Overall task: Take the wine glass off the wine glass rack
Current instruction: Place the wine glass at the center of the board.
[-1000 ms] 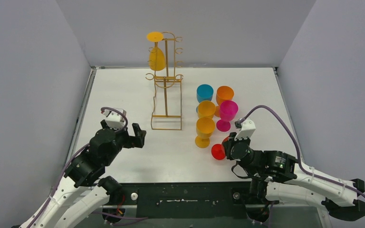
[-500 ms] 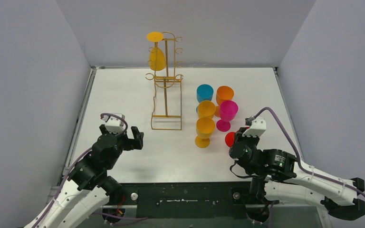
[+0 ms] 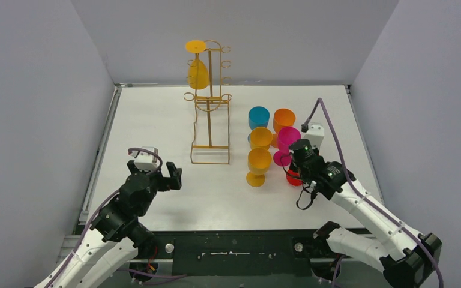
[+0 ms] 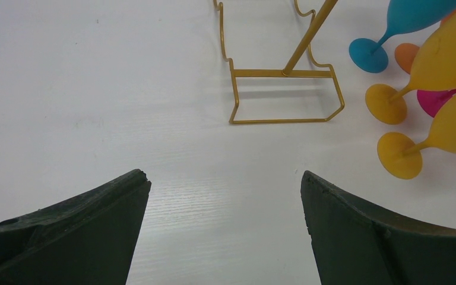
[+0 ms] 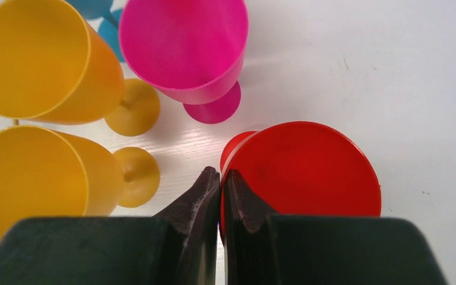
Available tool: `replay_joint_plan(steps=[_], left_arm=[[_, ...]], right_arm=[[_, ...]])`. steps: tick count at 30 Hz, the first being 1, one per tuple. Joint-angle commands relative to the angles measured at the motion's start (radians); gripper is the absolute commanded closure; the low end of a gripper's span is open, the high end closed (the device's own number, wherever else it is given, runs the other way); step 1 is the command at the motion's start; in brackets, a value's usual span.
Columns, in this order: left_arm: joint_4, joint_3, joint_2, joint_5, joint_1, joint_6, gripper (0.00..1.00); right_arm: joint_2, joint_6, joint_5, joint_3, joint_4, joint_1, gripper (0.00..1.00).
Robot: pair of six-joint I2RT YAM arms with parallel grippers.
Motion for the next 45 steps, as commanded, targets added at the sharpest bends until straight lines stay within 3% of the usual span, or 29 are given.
replay_joint_plan(steps=[1, 18, 36, 45], left_arm=[[0.050, 0.018, 0.005, -0.041, 0.004, -0.013, 0.03], [0.047, 0.004, -0.027, -0.079, 0.005, -0.024, 0.03], [0.007, 0.019, -0.043, -0.116, 0.003, -0.061, 0.03], [0.019, 0.014, -0.027, -0.094, 0.003, -0.053, 0.03]], right_arm=[[0.029, -0.076, -0.157, -0.014, 0.083, -0.055, 1.00], [0.095, -0.146, -0.209, -0.049, 0.209, -0.025, 1.00], [0.109, -0.094, -0.151, -0.047, 0.196, 0.024, 1.00], [0.121, -0.094, -0.119, -0.021, 0.151, 0.045, 0.93]])
